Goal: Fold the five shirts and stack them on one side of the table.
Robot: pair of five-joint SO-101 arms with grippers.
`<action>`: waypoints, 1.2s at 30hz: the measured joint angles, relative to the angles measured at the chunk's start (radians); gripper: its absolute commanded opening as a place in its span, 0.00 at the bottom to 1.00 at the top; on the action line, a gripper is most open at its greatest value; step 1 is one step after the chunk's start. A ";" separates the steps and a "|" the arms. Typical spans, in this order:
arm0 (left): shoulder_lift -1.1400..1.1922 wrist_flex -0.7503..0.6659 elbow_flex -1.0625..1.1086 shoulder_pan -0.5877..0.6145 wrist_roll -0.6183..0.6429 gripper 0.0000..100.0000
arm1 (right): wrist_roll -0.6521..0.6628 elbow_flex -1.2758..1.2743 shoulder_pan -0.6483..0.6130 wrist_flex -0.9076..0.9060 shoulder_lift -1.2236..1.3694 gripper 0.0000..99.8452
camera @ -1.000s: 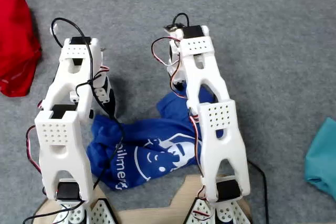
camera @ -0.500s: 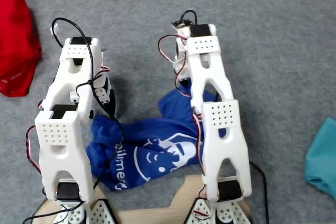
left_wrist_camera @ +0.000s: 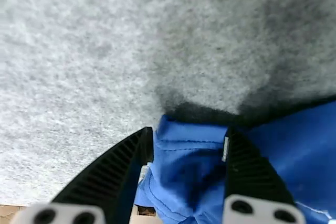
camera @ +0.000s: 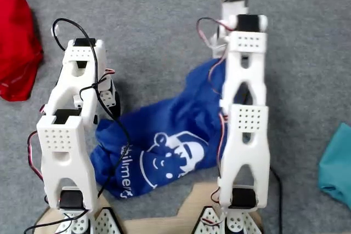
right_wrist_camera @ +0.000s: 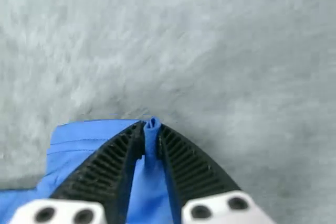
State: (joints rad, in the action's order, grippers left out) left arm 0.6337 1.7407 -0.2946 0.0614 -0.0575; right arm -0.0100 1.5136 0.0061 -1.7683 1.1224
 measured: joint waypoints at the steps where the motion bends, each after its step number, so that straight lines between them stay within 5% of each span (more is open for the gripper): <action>1: 0.000 0.000 0.000 0.000 0.000 0.22 | 0.000 0.043 0.014 0.000 0.000 0.01; 12: 0.000 0.002 -0.080 -0.009 0.000 0.22 | 0.000 0.098 0.048 0.000 -0.086 0.01; 29: 0.002 0.002 -0.198 -0.204 0.051 0.22 | 0.000 0.110 0.077 -0.002 -0.410 0.01; 34: 0.063 0.002 -0.219 -0.298 0.049 0.02 | 0.000 0.110 0.101 -0.002 -0.420 0.01; 36: 0.104 0.002 -0.255 -0.305 0.051 0.03 | 0.000 0.110 0.107 -0.003 -0.420 0.01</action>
State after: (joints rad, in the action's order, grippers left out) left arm 0.7380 1.7423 -0.5493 -0.2440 -0.0069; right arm -0.0100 1.6241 0.1135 -1.7714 0.7020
